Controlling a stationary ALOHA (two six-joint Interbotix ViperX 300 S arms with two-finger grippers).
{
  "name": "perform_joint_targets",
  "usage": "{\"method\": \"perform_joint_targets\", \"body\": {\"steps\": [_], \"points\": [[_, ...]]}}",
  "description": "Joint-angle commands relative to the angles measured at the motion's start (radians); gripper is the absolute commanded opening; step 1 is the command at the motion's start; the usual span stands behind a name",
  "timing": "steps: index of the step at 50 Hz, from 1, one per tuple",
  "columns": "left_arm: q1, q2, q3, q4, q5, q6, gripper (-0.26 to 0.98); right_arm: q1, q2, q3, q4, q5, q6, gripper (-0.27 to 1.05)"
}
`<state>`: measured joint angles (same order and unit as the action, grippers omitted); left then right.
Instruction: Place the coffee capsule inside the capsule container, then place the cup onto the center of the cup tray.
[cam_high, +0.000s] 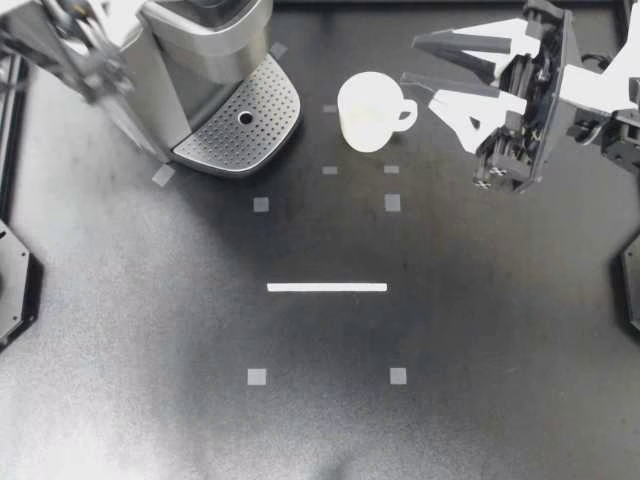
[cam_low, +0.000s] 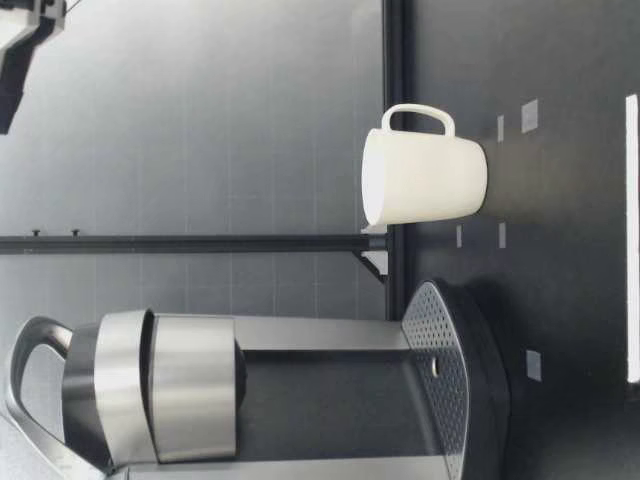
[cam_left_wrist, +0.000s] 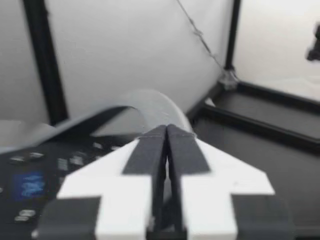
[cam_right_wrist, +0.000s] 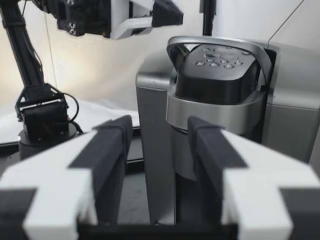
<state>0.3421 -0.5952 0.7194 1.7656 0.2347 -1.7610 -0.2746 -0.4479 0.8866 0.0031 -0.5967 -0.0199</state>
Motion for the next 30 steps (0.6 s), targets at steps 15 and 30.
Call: {"method": "perform_joint_targets", "body": {"steps": [15, 30], "points": [[-0.040, 0.057, -0.011, -0.015, 0.029, -0.017, 0.07, 0.005, -0.018, -0.009, 0.003, -0.005, 0.020, 0.49], [-0.040, 0.064, 0.015, -0.017, 0.051, -0.038, 0.07, 0.005, -0.014, -0.009, 0.003, -0.003, 0.043, 0.49]]}}
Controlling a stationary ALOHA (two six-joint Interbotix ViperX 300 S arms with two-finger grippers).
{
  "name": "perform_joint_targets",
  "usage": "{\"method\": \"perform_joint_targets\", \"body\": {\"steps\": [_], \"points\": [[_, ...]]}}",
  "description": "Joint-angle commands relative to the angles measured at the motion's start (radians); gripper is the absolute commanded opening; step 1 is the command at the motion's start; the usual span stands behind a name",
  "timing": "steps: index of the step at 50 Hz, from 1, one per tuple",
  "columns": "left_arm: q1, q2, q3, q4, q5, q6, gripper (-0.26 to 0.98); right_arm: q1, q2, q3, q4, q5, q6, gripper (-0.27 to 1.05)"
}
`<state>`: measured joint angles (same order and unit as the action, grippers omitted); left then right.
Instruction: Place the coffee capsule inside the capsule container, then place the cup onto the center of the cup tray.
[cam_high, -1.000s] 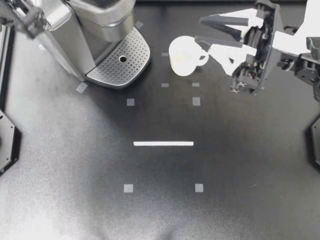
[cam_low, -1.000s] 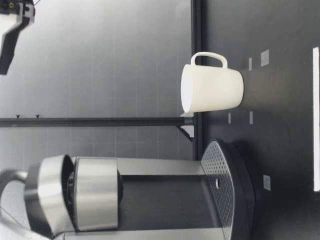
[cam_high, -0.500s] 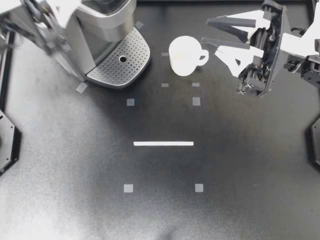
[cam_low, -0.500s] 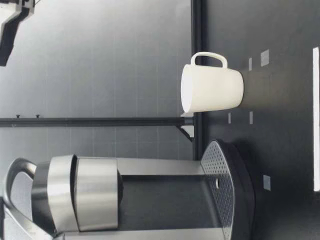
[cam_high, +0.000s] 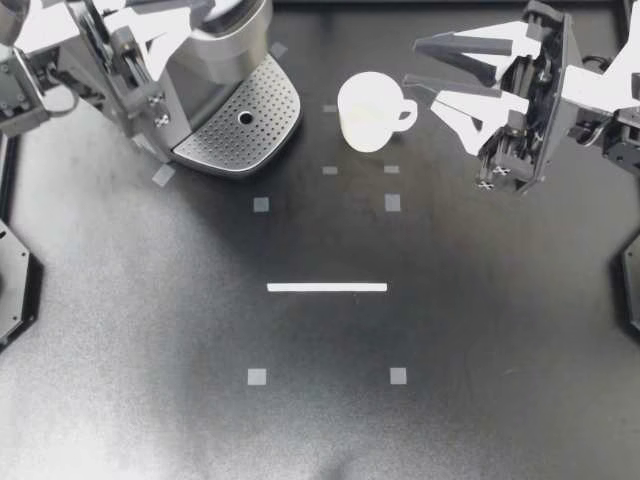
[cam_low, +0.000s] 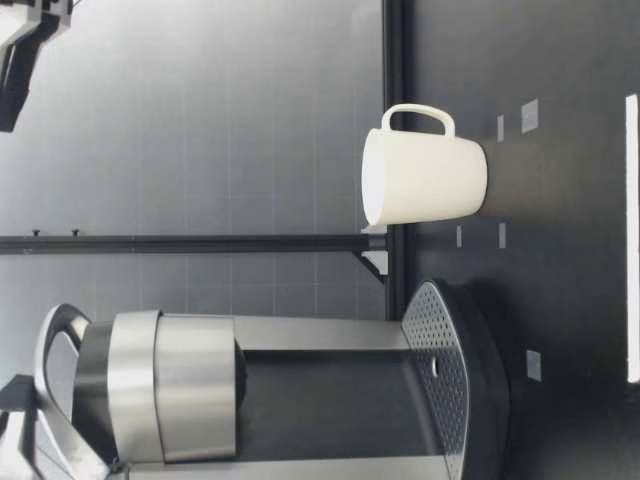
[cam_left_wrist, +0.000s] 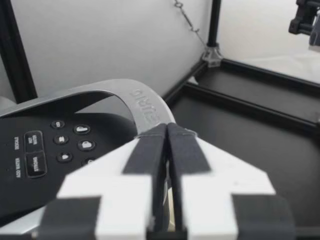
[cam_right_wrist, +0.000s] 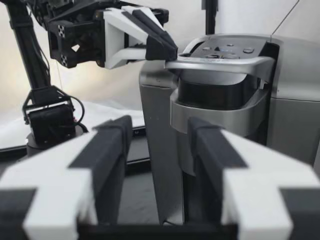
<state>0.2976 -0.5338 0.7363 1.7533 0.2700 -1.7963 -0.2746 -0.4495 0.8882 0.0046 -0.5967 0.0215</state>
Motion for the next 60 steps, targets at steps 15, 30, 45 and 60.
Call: {"method": "perform_joint_targets", "body": {"steps": [15, 30, 45, 60], "points": [[0.005, 0.035, 0.006, -0.006, 0.020, -0.012, 0.07, 0.005, -0.012, -0.011, 0.002, -0.003, 0.002, 0.49], [-0.054, 0.034, -0.069, 0.005, 0.071, 0.074, 0.07, -0.018, -0.044, -0.104, -0.018, 0.296, -0.038, 0.49], [-0.193, 0.057, -0.137, -0.247, 0.466, 0.454, 0.07, -0.109, 0.011, -0.385, -0.037, 1.023, -0.170, 0.49], [-0.318, 0.031, -0.298, -0.795, 0.718, 0.922, 0.07, -0.190, 0.167, -0.520, -0.009, 1.434, -0.449, 0.49]]}}
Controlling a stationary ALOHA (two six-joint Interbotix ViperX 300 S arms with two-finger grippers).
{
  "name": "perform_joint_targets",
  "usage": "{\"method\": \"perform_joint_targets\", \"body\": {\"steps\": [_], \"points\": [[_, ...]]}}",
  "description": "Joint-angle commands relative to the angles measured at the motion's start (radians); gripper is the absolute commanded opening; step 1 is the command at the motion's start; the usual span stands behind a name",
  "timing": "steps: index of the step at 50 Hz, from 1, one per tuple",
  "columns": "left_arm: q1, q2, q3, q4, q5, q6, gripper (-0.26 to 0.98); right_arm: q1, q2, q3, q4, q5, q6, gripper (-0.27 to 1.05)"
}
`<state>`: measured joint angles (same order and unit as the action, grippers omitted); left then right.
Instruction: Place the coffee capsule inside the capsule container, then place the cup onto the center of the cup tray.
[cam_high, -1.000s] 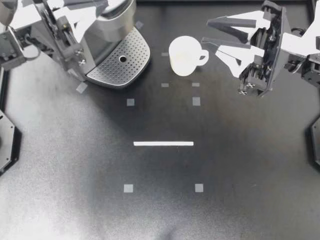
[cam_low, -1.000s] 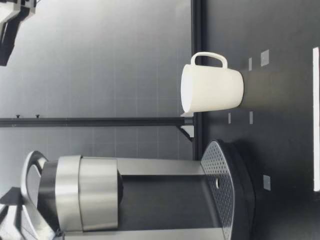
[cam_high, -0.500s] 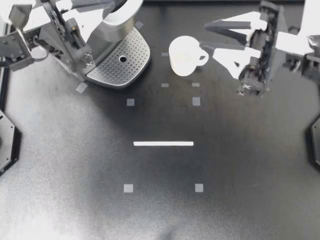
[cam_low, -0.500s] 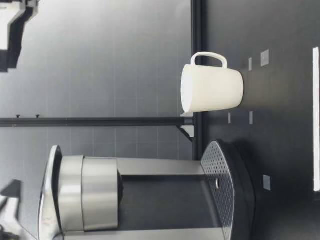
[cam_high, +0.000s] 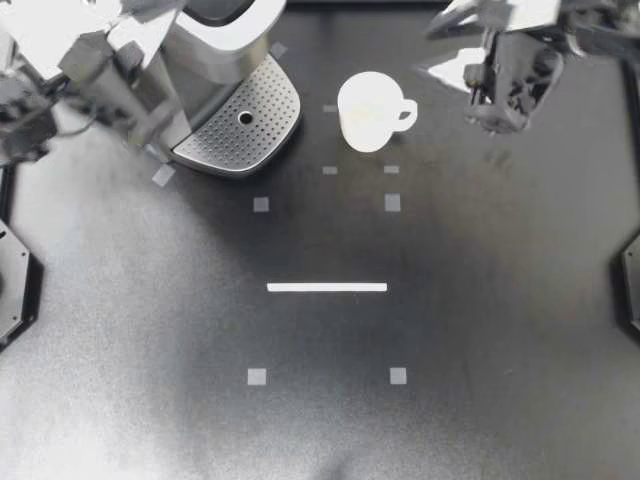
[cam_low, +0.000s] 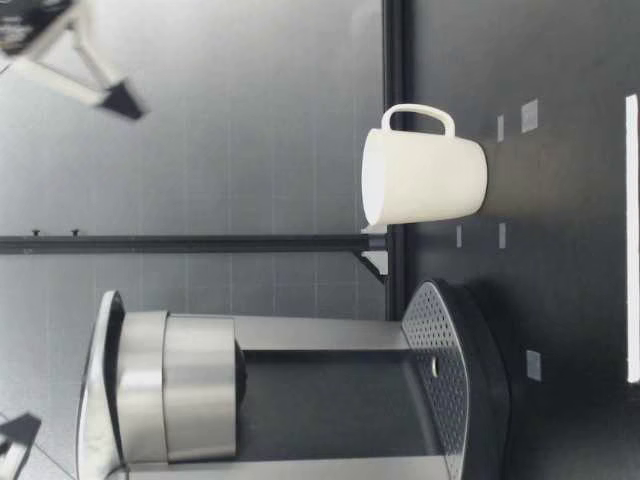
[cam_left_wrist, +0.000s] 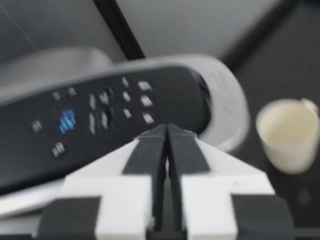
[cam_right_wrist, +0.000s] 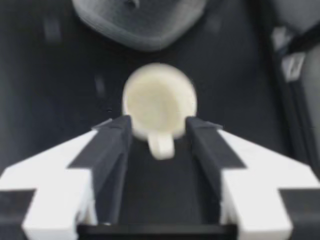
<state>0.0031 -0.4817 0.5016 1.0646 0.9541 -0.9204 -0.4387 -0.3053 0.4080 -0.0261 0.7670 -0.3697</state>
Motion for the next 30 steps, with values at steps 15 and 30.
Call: {"method": "perform_joint_targets", "body": {"steps": [15, 30], "points": [[-0.075, -0.052, -0.104, -0.436, 0.038, 0.235, 0.07, -0.216, 0.103, 0.011, 0.397, 0.117, -0.391, 0.49], [-0.083, -0.101, -0.052, -0.534, -0.081, 0.268, 0.07, -0.293, 0.178, 0.109, 0.561, -0.005, -0.641, 0.57]]}}
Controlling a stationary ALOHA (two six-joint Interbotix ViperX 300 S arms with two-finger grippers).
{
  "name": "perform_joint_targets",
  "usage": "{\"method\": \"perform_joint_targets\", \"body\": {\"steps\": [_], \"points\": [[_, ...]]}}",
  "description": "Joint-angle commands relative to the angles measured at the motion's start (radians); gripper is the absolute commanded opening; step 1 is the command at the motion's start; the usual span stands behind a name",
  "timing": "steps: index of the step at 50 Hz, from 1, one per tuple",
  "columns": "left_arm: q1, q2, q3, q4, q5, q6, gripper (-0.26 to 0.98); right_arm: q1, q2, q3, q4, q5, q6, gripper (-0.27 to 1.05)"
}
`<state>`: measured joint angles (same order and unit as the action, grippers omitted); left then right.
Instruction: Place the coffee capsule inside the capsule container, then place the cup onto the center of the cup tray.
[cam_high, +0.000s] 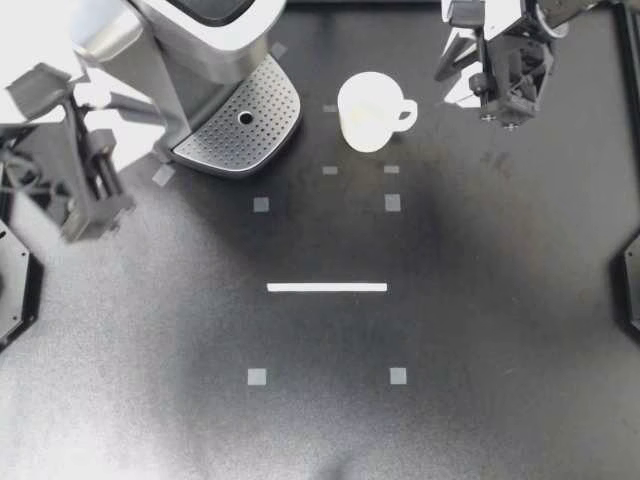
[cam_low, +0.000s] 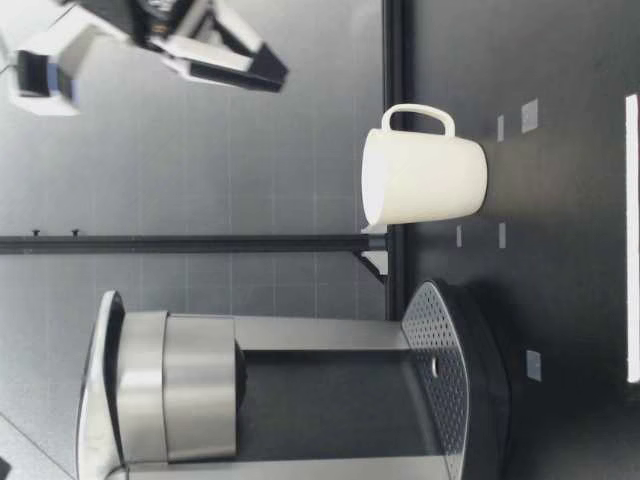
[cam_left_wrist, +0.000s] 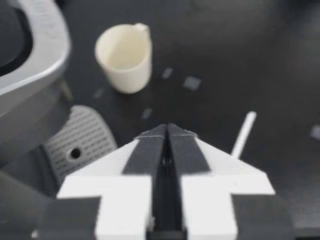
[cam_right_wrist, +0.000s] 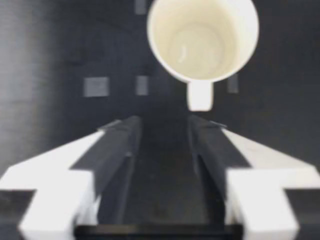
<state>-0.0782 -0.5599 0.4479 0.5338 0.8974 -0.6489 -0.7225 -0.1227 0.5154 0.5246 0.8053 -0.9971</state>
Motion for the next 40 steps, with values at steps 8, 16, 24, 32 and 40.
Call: {"method": "perform_joint_targets", "body": {"steps": [8, 16, 24, 32, 40], "points": [[-0.003, -0.043, 0.023, -0.003, -0.034, -0.006, 0.07, -0.009, 0.020, 0.034, 0.011, -0.149, -0.031, 0.70], [-0.002, -0.052, 0.029, -0.002, -0.034, -0.006, 0.07, -0.009, 0.041, 0.041, 0.011, -0.195, -0.031, 0.70], [-0.003, -0.077, 0.032, 0.008, -0.034, -0.006, 0.07, -0.008, 0.094, 0.041, 0.020, -0.210, -0.031, 0.70], [-0.002, -0.101, 0.031, 0.035, -0.034, -0.006, 0.07, -0.003, 0.130, 0.038, 0.041, -0.222, -0.032, 0.70], [-0.002, -0.117, 0.026, 0.101, -0.026, -0.011, 0.07, 0.028, 0.152, 0.037, 0.041, -0.267, -0.032, 0.69]]}}
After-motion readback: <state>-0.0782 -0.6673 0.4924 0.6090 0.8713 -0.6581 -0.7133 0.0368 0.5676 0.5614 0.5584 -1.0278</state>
